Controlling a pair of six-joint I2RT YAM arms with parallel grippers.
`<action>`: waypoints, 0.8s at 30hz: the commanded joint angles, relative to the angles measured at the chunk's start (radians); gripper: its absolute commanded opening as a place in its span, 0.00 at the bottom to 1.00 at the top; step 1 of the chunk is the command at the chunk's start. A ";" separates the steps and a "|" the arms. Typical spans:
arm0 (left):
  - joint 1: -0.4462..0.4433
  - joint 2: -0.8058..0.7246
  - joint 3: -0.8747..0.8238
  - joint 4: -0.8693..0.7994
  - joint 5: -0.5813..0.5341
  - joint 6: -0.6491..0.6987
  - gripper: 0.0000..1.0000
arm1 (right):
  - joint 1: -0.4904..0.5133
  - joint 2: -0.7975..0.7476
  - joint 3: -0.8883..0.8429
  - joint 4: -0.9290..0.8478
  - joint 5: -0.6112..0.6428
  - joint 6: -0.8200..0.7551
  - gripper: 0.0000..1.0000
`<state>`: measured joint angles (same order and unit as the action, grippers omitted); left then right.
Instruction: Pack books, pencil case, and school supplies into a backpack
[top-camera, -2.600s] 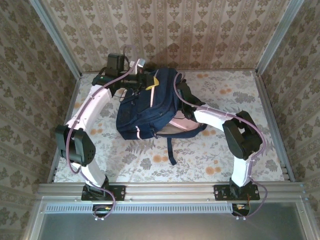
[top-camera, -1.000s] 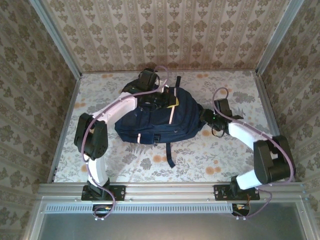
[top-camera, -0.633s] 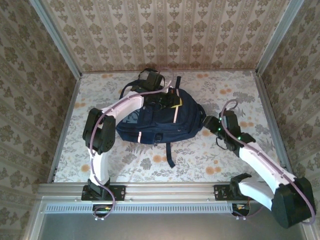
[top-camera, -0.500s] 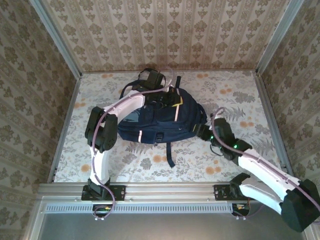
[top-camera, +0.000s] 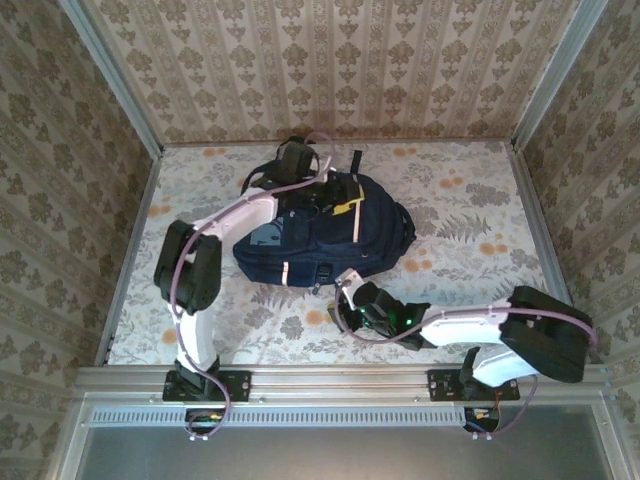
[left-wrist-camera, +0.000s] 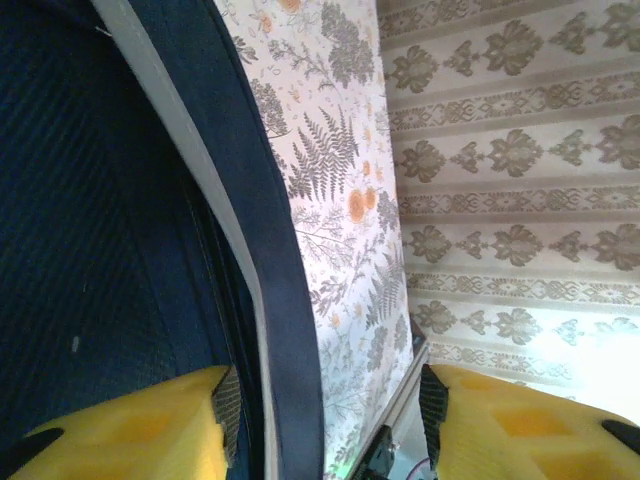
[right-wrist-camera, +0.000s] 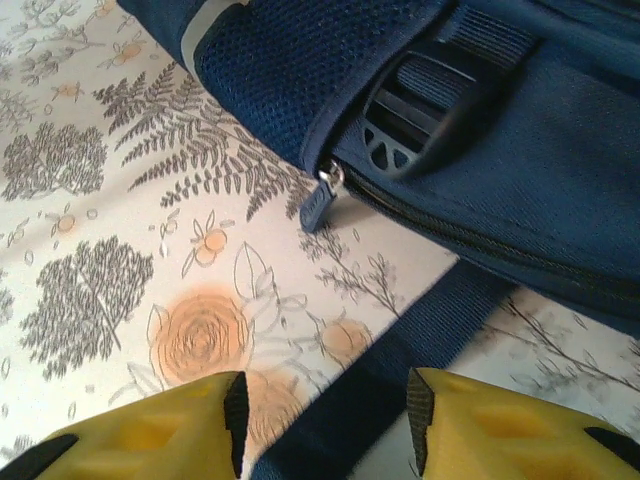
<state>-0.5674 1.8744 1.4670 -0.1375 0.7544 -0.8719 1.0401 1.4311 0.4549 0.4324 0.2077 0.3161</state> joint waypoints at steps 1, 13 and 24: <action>0.042 -0.137 -0.059 0.047 0.001 0.004 0.55 | 0.008 0.068 0.044 0.185 0.042 0.071 0.49; 0.207 -0.370 -0.284 0.116 0.010 -0.050 0.56 | -0.009 0.301 0.108 0.341 0.060 0.359 0.47; 0.242 -0.402 -0.353 0.166 0.023 -0.080 0.56 | -0.024 0.397 0.188 0.218 0.081 0.379 0.46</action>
<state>-0.3386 1.5188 1.1252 -0.0235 0.7559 -0.9298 1.0191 1.7988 0.6071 0.6918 0.2592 0.6785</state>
